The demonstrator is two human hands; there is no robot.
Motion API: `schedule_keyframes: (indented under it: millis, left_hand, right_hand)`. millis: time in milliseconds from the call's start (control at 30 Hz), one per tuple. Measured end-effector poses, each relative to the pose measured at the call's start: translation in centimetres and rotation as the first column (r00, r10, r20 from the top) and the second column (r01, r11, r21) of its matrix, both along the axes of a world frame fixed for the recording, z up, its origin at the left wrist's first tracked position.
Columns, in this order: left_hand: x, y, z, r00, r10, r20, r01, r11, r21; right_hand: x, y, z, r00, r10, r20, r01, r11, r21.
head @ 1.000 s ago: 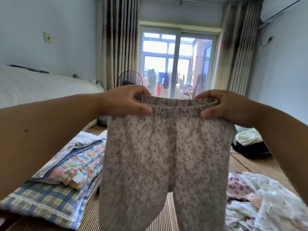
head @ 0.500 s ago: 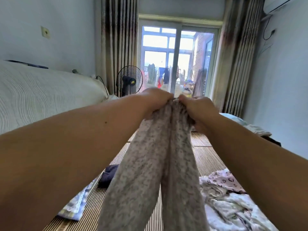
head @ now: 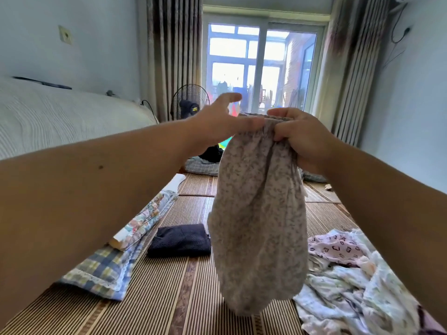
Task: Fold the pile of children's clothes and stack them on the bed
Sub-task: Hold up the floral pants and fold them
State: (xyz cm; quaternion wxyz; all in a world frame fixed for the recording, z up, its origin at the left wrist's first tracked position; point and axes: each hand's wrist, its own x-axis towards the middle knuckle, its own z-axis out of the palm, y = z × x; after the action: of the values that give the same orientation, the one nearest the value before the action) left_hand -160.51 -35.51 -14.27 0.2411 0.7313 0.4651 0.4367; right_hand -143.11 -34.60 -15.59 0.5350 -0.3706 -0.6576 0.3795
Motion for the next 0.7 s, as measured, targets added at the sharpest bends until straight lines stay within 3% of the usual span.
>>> schedule_keyframes:
  millis: [100, 167, 200, 267, 433, 500, 567, 633, 700]
  left_hand:
    - [-0.9, 0.4, -1.6, 0.972, -0.223, 0.070, 0.234, 0.938, -0.255]
    - [-1.0, 0.7, -2.1, 0.956, -0.268, 0.121, 0.292, 0.912, -0.287]
    - [-0.9, 1.1, -2.3, 0.956, -0.254, 0.146, 0.286, 0.915, -0.285]
    - [-0.5, 2.0, -2.6, 0.980, -0.187, 0.069, 0.199, 0.940, -0.278]
    - [1.0, 4.9, -4.4, 0.968, 0.063, -0.242, -0.116, 0.971, -0.209]
    - [1.7, 6.9, -5.6, 0.945, 0.143, -0.295, -0.217, 0.946, -0.239]
    - [2.2, 8.8, -6.3, 0.952, 0.168, -0.258, -0.243, 0.924, -0.295]
    - [2.3, 10.6, -6.3, 0.963, 0.169, -0.208, -0.224, 0.935, -0.274]
    - [2.4, 11.7, -5.3, 0.970, 0.174, -0.172, -0.201, 0.966, -0.159]
  right_hand:
    - [0.9, -0.7, 0.7, 0.997, 0.077, -0.023, -0.077, 0.997, -0.020]
    - [1.8, -1.1, 1.0, 0.986, -0.016, 0.163, 0.009, 0.999, 0.043]
    - [2.4, -1.0, 1.0, 0.932, -0.145, 0.333, 0.100, 0.984, 0.148]
    - [3.1, -0.7, 0.7, 0.723, -0.393, 0.569, 0.199, 0.906, 0.373]
    - [3.2, 2.9, -2.3, 0.419, -0.446, 0.791, 0.197, 0.895, 0.400]
    - [3.0, 5.4, -3.9, 0.466, -0.401, 0.789, 0.235, 0.916, 0.326]
    - [2.9, 7.9, -5.3, 0.626, -0.336, 0.704, 0.276, 0.939, 0.203]
    - [3.0, 10.2, -6.0, 0.675, -0.376, 0.635, 0.317, 0.925, 0.211]
    - [3.2, 12.0, -5.7, 0.696, -0.457, 0.553, 0.364, 0.889, 0.277]
